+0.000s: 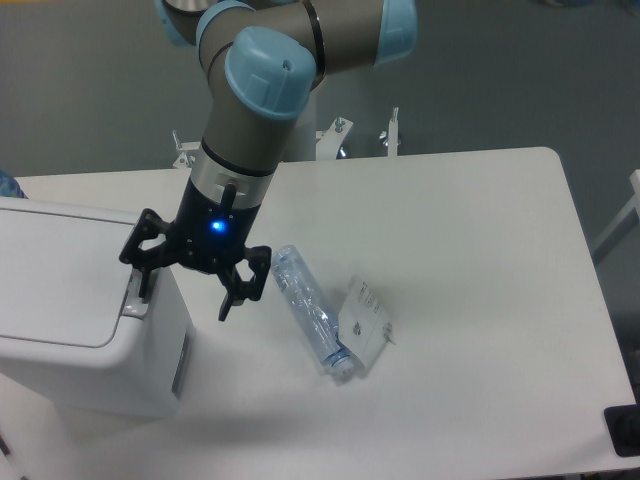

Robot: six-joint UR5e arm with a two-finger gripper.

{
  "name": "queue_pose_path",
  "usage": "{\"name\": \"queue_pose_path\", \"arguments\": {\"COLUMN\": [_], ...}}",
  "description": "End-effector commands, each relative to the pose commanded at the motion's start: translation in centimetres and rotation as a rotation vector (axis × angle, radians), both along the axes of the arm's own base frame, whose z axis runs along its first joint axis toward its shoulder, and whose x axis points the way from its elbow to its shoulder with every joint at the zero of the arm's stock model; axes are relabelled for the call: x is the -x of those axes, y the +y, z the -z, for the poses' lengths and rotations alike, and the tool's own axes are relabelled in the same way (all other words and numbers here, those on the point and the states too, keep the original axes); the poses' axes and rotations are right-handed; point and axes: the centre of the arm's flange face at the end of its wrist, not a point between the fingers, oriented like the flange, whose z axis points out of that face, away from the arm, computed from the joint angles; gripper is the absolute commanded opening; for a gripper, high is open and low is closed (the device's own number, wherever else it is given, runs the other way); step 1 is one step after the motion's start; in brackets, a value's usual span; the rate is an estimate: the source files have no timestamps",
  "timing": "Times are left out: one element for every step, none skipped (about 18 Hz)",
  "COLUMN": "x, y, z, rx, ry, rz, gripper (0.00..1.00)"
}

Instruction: Open the trash can

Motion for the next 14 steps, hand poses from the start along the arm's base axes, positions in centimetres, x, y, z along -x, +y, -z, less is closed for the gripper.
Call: {"name": "queue_pose_path", "arguments": {"x": [0.00, 0.00, 0.00, 0.00, -0.03, 0.00, -0.02, 0.10, 0.01, 0.08, 0.08, 0.07, 0.11, 0.13], "y": [0.00, 0.00, 0.00, 0.00, -0.04, 0.00, -0.02, -0.02, 0.01, -0.05, -0.05, -0.06, -0.01, 0.01], "z": [0.00, 0.00, 0.00, 0.00, -0.09, 0.00, -0.17, -0.08, -0.08, -0.25, -0.25, -0.50, -0.75, -0.91], "rx": [0.000, 0.000, 0.000, 0.000, -0.001, 0.000, -0.002, -0.001, -0.001, -0.004, -0.004, -0.007, -0.012, -0.015], "ry": [0.000, 0.000, 0.000, 0.000, 0.001, 0.000, 0.002, 0.002, 0.002, 0.004, 0.004, 0.007, 0.011, 0.013], "rz": [0.000, 0.000, 0.000, 0.000, 0.000, 0.000, 0.000, 0.000, 0.001, 0.000, 0.000, 0.000, 0.000, 0.001], "gripper": [1.00, 1.00, 1.00, 1.00, 1.00, 1.00, 1.00, 1.00, 1.00, 1.00, 1.00, 1.00, 1.00, 1.00]}}
